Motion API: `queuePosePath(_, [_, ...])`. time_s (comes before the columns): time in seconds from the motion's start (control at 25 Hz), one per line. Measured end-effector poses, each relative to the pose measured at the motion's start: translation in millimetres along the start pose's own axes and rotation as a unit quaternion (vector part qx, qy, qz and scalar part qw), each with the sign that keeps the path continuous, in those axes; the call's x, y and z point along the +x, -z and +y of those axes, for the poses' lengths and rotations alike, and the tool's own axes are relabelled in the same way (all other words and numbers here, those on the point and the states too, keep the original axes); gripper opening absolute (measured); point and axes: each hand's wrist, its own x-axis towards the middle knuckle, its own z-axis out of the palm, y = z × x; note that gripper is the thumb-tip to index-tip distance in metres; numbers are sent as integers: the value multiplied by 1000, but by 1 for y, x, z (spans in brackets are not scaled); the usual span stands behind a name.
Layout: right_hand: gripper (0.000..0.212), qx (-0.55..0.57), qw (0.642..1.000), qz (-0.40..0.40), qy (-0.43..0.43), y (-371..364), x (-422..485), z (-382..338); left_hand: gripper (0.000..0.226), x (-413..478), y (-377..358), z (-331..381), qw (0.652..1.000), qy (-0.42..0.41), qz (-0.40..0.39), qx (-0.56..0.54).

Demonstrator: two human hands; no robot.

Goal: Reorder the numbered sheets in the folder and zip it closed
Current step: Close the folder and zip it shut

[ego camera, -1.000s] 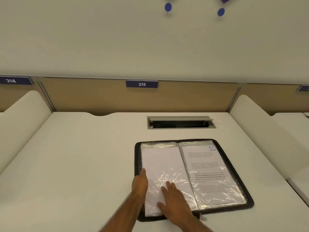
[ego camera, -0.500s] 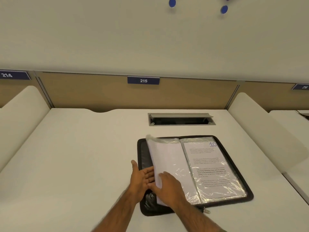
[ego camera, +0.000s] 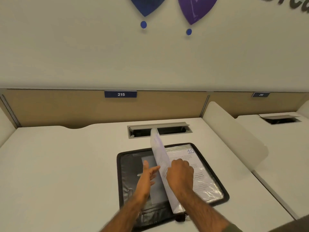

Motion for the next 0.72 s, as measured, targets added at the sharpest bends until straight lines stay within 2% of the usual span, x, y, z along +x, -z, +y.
queuePosePath(0.16, [24,-12,999,29,-37,24,22,54,68,4,-41,-4,987,-41,-34,155])
queuePosePath(0.28, [23,-8,998,13,-67,25,45,99,81,23,-65,-29,956,-85,-36,279])
queuePosePath(0.36, [22,1,997,-14,-75,17,60,125,84,41,-78,-47,920,-94,-41,379])
queuePosePath(0.48, [21,20,995,-50,-80,-6,80,166,80,52,-102,-59,843,-65,-33,533])
queuePosePath(0.56, [20,29,993,-75,-83,-24,92,191,96,54,-117,-63,804,-50,-39,591])
queuePosePath(0.64, [21,46,991,-97,-85,-43,104,215,129,63,-127,-69,779,-40,-34,625])
queuePosePath(0.68, [21,52,989,-108,-84,-53,107,224,136,68,-130,-77,766,-40,-24,641])
queuePosePath(0.72, [22,58,988,-120,-83,-62,110,232,131,72,-132,-84,758,-56,6,650])
